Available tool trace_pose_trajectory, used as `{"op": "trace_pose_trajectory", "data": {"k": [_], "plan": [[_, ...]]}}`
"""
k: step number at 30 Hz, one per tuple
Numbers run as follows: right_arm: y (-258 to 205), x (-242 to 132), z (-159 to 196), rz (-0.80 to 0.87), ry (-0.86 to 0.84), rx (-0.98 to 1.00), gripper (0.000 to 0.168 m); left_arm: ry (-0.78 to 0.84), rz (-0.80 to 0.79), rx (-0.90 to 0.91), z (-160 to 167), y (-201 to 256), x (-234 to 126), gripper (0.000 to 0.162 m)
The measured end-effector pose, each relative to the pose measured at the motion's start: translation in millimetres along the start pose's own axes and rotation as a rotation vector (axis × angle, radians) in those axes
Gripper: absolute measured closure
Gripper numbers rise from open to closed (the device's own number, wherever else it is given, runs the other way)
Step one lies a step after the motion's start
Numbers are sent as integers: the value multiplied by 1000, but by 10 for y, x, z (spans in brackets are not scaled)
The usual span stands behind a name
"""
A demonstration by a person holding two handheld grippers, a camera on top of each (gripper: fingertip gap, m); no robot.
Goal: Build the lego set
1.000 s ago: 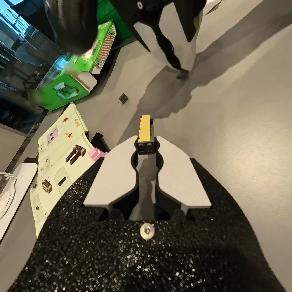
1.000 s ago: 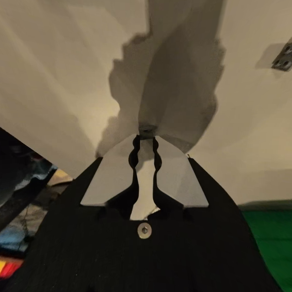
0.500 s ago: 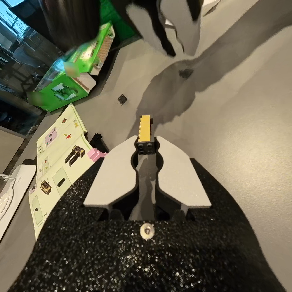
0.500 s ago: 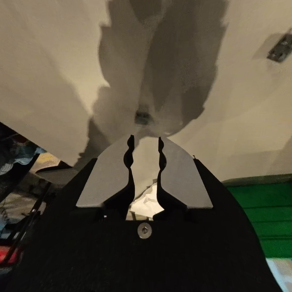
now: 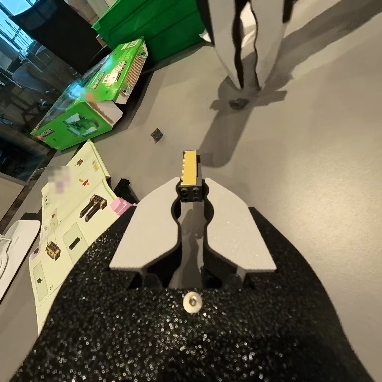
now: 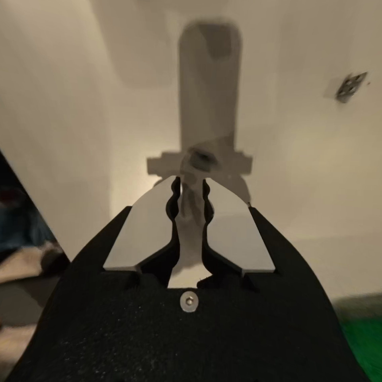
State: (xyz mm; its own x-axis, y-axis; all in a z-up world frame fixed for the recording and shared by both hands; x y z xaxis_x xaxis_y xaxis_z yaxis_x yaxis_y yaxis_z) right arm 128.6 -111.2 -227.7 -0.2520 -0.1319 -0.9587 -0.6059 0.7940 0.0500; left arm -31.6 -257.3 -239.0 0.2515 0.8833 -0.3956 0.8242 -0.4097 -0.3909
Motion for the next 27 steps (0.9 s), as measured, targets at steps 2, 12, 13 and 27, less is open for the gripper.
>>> {"op": "trace_pose_trajectory", "data": {"k": [2,12,13,27], "plan": [[-33,32,45,67,61,30,146,4,5,-1,-7,5,-3,145],[-35,160,121,164,318,251,143,4,30,20,-21,68,16,145],[-28,165,112,169,322,242,146,5,30,16,-19,65,15,145],[377,-58,122,-23,-436,95,153,7,35,33,-32,93,13,145]]}}
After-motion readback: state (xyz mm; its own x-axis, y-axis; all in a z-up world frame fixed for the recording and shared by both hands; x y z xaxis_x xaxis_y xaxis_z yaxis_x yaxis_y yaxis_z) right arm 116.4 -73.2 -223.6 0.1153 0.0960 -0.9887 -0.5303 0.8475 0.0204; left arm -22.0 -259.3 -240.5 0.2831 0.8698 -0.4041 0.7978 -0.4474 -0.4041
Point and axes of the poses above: each gripper's, where its closed fingertips meet, x out along the fingers, z out of its underside, y = z × x across the jaws, the point moved 7 cm from there along -x, back along the fingers, and after that the axes turned 5 degrees about -x, right-handed, at the moved point
